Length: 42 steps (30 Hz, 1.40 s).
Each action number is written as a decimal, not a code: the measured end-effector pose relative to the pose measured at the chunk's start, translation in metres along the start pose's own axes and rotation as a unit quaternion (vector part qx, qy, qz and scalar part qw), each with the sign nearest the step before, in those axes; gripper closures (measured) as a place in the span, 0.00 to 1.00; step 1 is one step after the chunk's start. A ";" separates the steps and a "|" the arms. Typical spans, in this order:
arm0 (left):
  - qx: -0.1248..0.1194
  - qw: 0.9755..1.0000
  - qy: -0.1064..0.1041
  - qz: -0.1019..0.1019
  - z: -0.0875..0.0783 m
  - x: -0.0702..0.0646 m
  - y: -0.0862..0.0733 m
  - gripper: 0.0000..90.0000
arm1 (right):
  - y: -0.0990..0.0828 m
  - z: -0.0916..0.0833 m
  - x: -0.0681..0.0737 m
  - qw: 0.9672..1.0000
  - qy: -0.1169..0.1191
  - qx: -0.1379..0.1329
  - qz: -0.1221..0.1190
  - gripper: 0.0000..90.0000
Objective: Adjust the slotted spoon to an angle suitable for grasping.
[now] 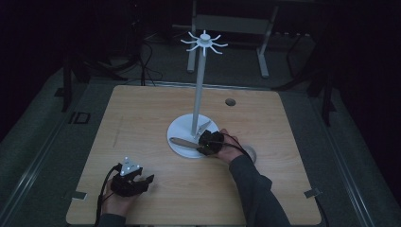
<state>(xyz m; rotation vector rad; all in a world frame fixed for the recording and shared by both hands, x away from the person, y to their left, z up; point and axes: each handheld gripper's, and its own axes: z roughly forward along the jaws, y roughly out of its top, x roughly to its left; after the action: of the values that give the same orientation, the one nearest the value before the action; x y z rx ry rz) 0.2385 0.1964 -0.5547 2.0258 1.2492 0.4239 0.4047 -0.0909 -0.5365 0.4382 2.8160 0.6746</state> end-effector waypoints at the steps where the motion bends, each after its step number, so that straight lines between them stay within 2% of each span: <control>1: 0.000 1.000 0.000 0.000 0.000 0.000 0.000 0.48 | 0.000 -0.001 0.001 1.000 -0.004 0.000 -0.001 0.82; 3: 0.000 1.000 0.000 0.000 0.000 0.000 0.000 0.48 | -0.001 -0.004 0.001 1.000 -0.012 -0.005 -0.008 0.83; 7: 0.001 1.000 0.001 0.001 0.001 -0.001 0.000 0.48 | -0.003 -0.013 0.001 1.000 -0.015 -0.019 -0.002 0.83; 14: 0.001 1.000 0.001 0.001 0.001 -0.001 0.000 0.48 | -0.007 -0.029 0.003 0.999 -0.026 -0.045 -0.011 0.83; 17: 0.001 1.000 0.002 0.001 0.001 0.000 0.000 0.48 | -0.009 -0.037 0.005 0.998 -0.032 -0.059 -0.014 0.84; 28: 0.003 1.000 0.002 0.002 0.002 -0.001 0.000 0.48 | -0.021 -0.059 0.005 0.993 -0.051 -0.104 0.000 0.84; 33: 0.002 1.000 0.002 0.002 0.002 -0.001 0.000 0.48 | -0.026 -0.068 0.005 0.991 -0.059 -0.122 0.009 0.84; 42: 0.003 1.000 0.002 0.002 0.002 -0.001 0.000 0.48 | -0.036 -0.088 0.003 0.983 -0.076 -0.165 0.025 0.84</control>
<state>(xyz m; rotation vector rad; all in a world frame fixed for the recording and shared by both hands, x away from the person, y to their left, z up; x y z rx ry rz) 0.2394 0.1945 -0.5560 2.0332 1.2515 0.4269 0.3699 -0.1560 -0.4771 0.4760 2.4939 1.0495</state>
